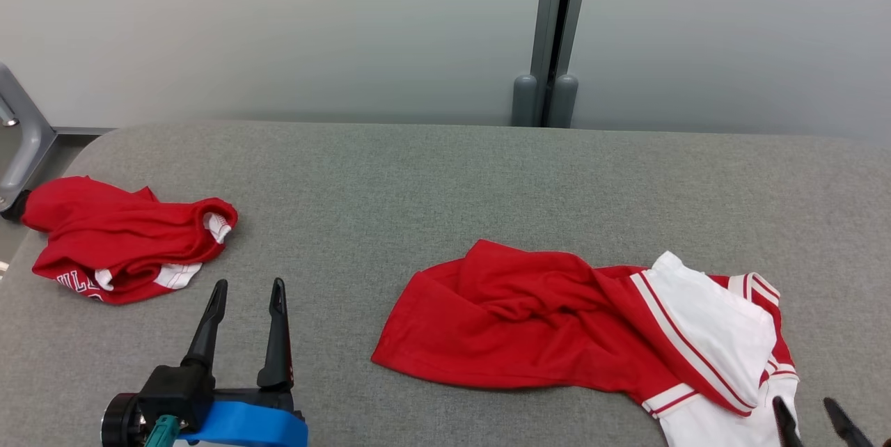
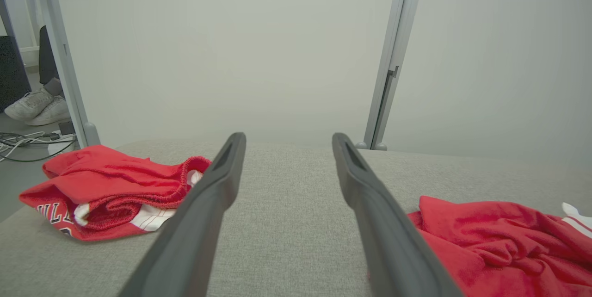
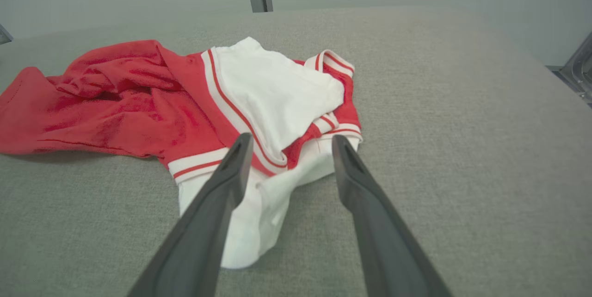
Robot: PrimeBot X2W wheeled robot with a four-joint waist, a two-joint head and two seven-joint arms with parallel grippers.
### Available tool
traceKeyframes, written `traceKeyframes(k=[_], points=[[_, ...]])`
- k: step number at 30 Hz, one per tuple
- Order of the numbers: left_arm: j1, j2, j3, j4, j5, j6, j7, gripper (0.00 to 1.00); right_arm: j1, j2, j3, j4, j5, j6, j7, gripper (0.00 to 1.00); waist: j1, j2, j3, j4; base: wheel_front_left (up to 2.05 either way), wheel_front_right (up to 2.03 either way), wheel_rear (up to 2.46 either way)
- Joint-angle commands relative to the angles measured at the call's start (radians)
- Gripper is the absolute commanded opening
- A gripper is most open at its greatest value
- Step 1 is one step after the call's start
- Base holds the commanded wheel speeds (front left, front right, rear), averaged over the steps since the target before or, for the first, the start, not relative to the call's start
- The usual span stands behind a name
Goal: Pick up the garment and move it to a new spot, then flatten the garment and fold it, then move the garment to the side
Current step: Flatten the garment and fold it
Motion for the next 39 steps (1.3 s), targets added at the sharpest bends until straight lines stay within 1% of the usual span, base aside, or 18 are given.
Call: traceKeyframes(k=[1, 5, 7, 12, 14, 21, 28, 34, 39], points=[[0.006, 0.000, 0.001, -0.001, 0.001, -0.003, -0.003, 1.00, 0.011, 0.003, -0.010, -0.016, -0.007, 0.000, -0.008, 1.00, 0.0001, -0.0001, 0.000, -0.002, 0.00, 0.00, 0.00], [0.011, 0.000, 0.007, -0.002, 0.009, -0.005, -0.003, 1.00, -0.007, 0.050, -0.060, -0.118, -0.056, 0.000, -0.043, 1.00, 0.0001, -0.0001, -0.005, -0.008, 0.00, 0.00, 0.00], [0.013, 0.000, 0.010, -0.002, 0.012, -0.006, -0.003, 1.00, -0.029, 0.071, -0.063, -0.166, -0.078, 0.000, -0.068, 1.00, 0.0001, -0.0001, -0.005, -0.011, 0.00, 0.00, 0.00], [0.005, 0.000, 0.014, 0.001, 0.020, -0.009, -0.003, 1.00, -0.067, 0.113, -0.023, -0.221, -0.135, 0.000, -0.133, 1.00, 0.0001, -0.0001, 0.000, -0.014, 0.00, 0.00, 0.00], [0.002, 0.000, 0.019, 0.002, 0.022, -0.009, -0.003, 1.00, -0.084, 0.115, 0.008, -0.211, -0.177, 0.000, -0.150, 1.00, 0.0001, -0.0001, 0.004, -0.017, 0.00, 0.00, 0.00], [-0.009, 0.000, 0.023, 0.009, 0.050, -0.012, -0.003, 1.00, -0.137, 0.135, 0.097, -0.138, -0.220, 0.000, -0.180, 1.00, 0.0001, -0.0001, 0.017, -0.022, 0.00, 0.00, 0.00], [-0.050, 0.007, -0.011, 0.037, 0.083, -0.016, -0.003, 1.00, -0.171, 0.141, 0.124, -0.094, -0.228, 0.000, -0.187, 1.00, 0.0001, -0.0001, 0.042, -0.041, 0.00, 0.00, 0.00], [-0.119, 0.014, -0.073, 0.135, 0.089, -0.022, -0.003, 1.00, -0.193, 0.142, 0.137, -0.069, -0.225, 0.000, -0.188, 1.00, 0.0001, -0.0001, 0.068, -0.070, 0.00, 0.00, 0.00], [-0.161, 0.027, -0.134, 0.268, 0.079, -0.025, -0.003, 1.00, -0.207, 0.143, 0.144, -0.053, -0.223, 0.000, -0.189, 1.00, 0.0001, -0.0001, 0.082, -0.091, 0.00, 0.00, 0.00]])
